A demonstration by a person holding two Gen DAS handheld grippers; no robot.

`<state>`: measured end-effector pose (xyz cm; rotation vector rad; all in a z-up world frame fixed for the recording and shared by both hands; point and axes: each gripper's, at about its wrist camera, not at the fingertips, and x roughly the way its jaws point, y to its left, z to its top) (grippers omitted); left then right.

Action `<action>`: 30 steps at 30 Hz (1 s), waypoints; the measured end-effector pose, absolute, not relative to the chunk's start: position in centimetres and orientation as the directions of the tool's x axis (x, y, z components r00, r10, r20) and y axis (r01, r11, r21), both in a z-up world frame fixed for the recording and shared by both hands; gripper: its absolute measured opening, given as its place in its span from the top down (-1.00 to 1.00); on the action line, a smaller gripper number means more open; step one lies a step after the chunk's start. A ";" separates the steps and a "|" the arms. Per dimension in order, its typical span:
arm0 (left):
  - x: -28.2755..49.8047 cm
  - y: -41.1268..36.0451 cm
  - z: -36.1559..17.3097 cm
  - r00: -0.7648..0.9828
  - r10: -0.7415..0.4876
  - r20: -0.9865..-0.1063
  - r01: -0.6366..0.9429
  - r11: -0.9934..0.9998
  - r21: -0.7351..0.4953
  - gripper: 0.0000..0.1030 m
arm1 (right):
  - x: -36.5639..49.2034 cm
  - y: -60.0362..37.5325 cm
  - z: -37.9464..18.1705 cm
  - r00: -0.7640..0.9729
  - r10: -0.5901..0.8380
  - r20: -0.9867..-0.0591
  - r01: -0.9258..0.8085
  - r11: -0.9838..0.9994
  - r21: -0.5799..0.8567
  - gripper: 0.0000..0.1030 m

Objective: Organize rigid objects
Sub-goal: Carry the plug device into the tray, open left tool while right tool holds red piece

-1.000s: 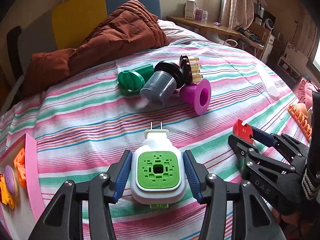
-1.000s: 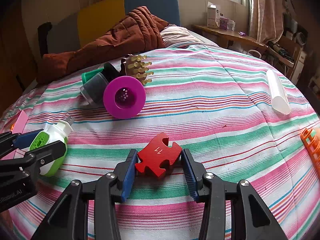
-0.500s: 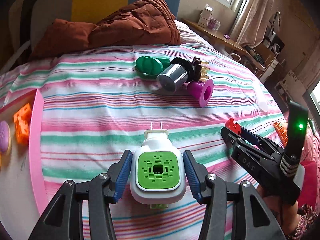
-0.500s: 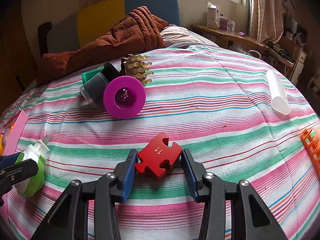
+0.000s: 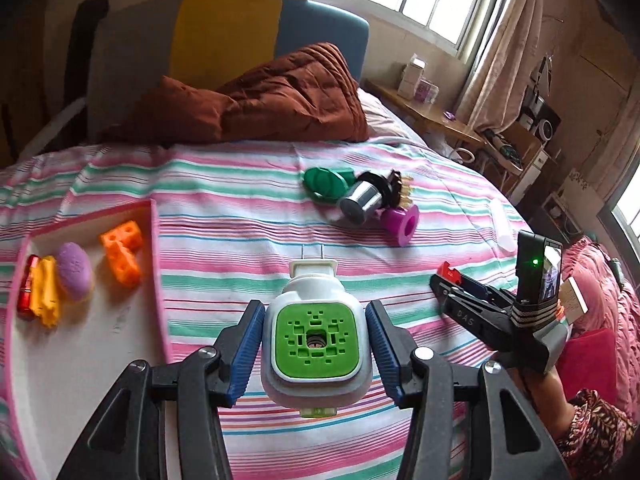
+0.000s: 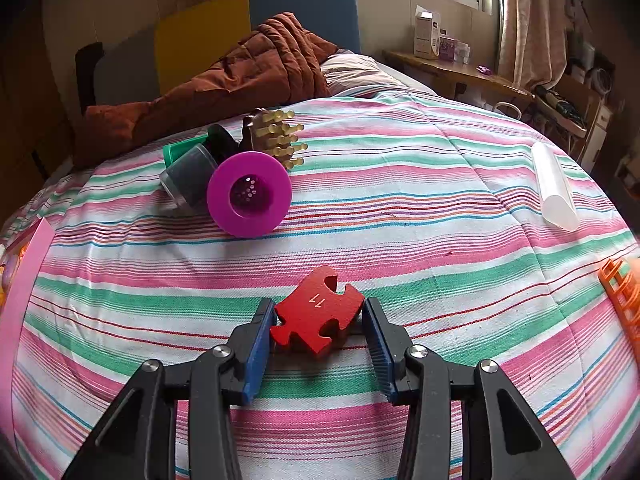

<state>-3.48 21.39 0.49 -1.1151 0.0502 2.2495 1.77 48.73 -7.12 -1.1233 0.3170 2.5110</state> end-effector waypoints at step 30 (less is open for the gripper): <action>-7.8 2.9 -3.8 -0.597 0.174 -0.783 -0.180 -0.980 -0.081 -0.02 | 1.5 48.0 -7.1 -0.583 0.309 -0.752 -0.421 -0.906 -0.045 0.17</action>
